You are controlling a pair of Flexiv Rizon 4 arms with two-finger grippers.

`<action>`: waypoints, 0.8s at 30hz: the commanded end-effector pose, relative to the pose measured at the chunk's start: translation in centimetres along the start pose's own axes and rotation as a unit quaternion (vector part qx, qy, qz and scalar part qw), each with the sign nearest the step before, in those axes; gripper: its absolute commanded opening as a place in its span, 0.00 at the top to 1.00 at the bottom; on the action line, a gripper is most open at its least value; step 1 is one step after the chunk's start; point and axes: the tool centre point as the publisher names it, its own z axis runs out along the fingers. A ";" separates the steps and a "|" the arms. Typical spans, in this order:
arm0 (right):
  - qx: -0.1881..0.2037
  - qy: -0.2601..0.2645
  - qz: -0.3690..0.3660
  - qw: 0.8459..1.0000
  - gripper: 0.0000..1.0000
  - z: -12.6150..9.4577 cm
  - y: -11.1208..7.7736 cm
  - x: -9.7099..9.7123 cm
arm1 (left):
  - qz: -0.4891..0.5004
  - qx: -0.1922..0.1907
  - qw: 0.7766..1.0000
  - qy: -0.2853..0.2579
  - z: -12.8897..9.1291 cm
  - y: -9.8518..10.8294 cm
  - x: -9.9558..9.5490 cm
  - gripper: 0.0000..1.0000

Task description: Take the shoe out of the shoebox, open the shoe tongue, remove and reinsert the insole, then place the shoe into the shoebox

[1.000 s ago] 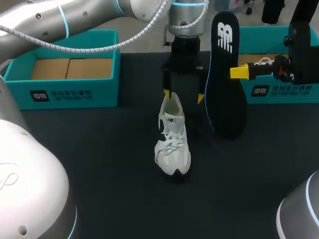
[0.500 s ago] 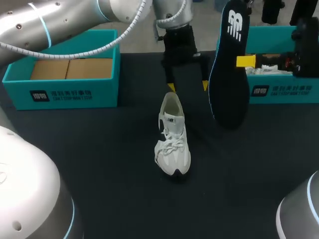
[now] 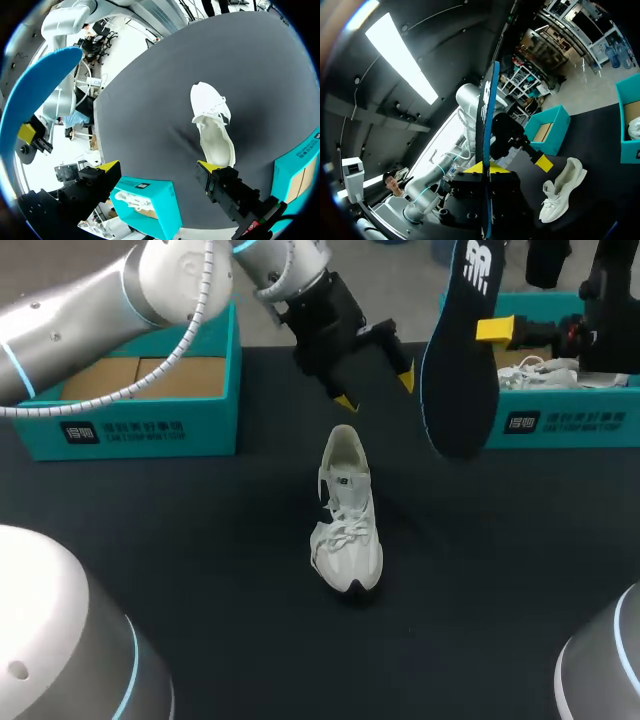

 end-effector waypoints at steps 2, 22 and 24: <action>-0.005 -0.001 0.028 1.000 1.00 0.4 2.0 -2.7 | 0.000 -0.068 0.997 -0.039 -0.6 -0.6 0.1 0.00; -0.030 -0.045 0.058 0.997 1.00 -1.9 2.5 -3.1 | 0.004 -0.166 0.980 -0.110 -5.7 -1.4 -0.1 0.00; -0.032 -0.051 0.051 0.997 1.00 -2.0 2.5 -3.2 | 0.013 -0.151 0.984 -0.098 -5.9 -1.5 -0.2 0.00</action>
